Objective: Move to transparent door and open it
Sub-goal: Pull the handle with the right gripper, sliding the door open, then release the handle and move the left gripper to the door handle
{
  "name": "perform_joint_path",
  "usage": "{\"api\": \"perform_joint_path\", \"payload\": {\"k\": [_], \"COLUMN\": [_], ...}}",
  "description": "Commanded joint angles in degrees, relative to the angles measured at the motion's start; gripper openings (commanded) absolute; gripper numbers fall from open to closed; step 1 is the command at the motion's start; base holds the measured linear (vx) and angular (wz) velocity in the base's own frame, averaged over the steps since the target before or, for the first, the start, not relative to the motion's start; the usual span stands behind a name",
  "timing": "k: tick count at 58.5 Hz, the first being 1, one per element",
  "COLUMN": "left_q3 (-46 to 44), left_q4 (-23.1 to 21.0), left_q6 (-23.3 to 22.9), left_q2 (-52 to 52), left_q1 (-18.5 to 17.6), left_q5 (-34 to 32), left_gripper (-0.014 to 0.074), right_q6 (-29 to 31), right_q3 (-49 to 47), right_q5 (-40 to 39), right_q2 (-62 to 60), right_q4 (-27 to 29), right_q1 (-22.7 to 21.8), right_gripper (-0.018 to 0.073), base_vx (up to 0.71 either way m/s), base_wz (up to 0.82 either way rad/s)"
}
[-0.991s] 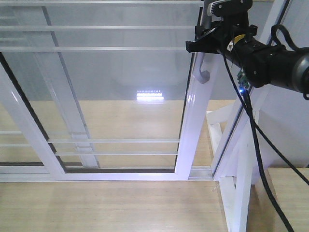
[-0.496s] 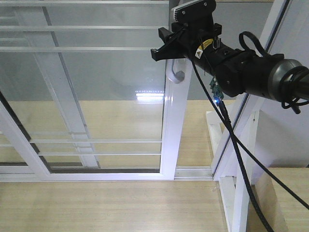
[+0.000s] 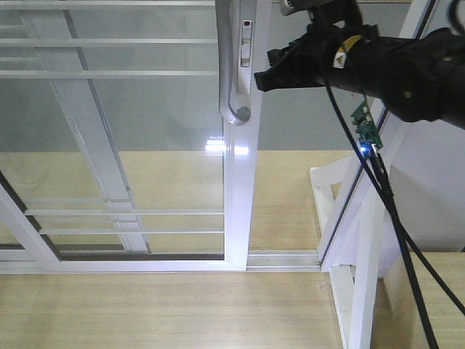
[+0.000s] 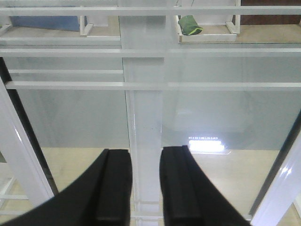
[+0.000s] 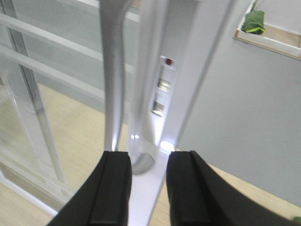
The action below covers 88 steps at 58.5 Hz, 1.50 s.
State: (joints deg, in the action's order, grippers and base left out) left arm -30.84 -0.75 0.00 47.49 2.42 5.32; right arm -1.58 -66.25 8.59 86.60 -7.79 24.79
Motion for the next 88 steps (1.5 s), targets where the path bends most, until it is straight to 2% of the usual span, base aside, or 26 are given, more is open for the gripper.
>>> {"api": "perform_joint_path", "payload": {"k": [1, 13, 18, 24, 32, 36, 43, 50, 54, 66, 74, 88], "left_q3": [-1.6, -1.6, -1.6, -1.6, -1.6, -1.6, -1.8, -1.9, -2.6, -14.3, -25.2, -41.6], "left_q4": [-0.3, -0.3, -0.3, -0.4, -1.7, -2.6, -2.8, -2.8, -2.8, -2.7, -2.8, -2.8], "left_q6": [-0.4, 0.0, 0.0, 0.0, 0.0, 0.0, 0.0, 0.0, 0.0, -0.4, -0.4, -0.4], "left_q2": [-0.1, -0.1, -0.1, 0.4, 3.9, 6.8, 13.2, 20.7, 25.1, 38.7, 46.7, 56.4], "left_q1": [-0.2, -0.2, -0.2, -1.3, -6.8, -10.3, -16.3, -22.1, -24.6, -29.4, -29.9, -29.9], "left_q5": [-5.3, -4.3, -2.9, -1.4, -3.4, -6.9, -16.9, -30.6, -35.4, -36.2, -35.9, -31.4], "left_gripper": [0.0321, 0.0321, 0.0325, 0.0347, 0.0425, 0.0463, 0.0491, 0.0491, 0.0491, 0.0491, 0.0491, 0.0491], "right_q6": [0.3, -2.9, -2.4, -2.2, -1.9, -1.9, -1.9, -2.1, -2.1, -2.3, -2.3, -2.3], "right_q3": [2.9, 17.3, 21.4, 23.2, 23.4, 23.4, 23.4, 23.4, 23.4, 23.4, 23.4, 23.4], "right_q5": [-3.3, -1.2, 3.2, 9.4, 14.2, 14.3, 14.3, 14.3, 14.3, 14.3, 14.5, 14.7], "right_q2": [-7.8, -23.6, -30.0, -36.6, -41.1, -41.6, -41.5, -40.7, -40.4, -40.0, -40.0, -40.0], "right_q4": [-0.8, 1.2, 0.3, -2.0, -4.7, -4.6, -4.6, -4.6, -4.5, -4.5, -4.4, -4.4], "right_q1": [-2.1, -13.6, -18.2, -21.3, -21.6, -21.6, -21.6, -21.6, -21.6, -21.6, -21.6, -21.6], "right_gripper": [0.0272, 0.0270, 0.0270, 0.0270, 0.0270, 0.0270, 0.0270, 0.0270, 0.0270, 0.0270, 0.0270, 0.0270], "base_vx": [0.00, 0.00, 0.00, 0.00, 0.00, 0.00, 0.00, 0.00, 0.00, 0.00, 0.00, 0.00], "base_wz": [0.00, 0.00, 0.00, 0.00, 0.00, 0.00, 0.00, 0.00, 0.00, 0.00, 0.00, 0.00]}}
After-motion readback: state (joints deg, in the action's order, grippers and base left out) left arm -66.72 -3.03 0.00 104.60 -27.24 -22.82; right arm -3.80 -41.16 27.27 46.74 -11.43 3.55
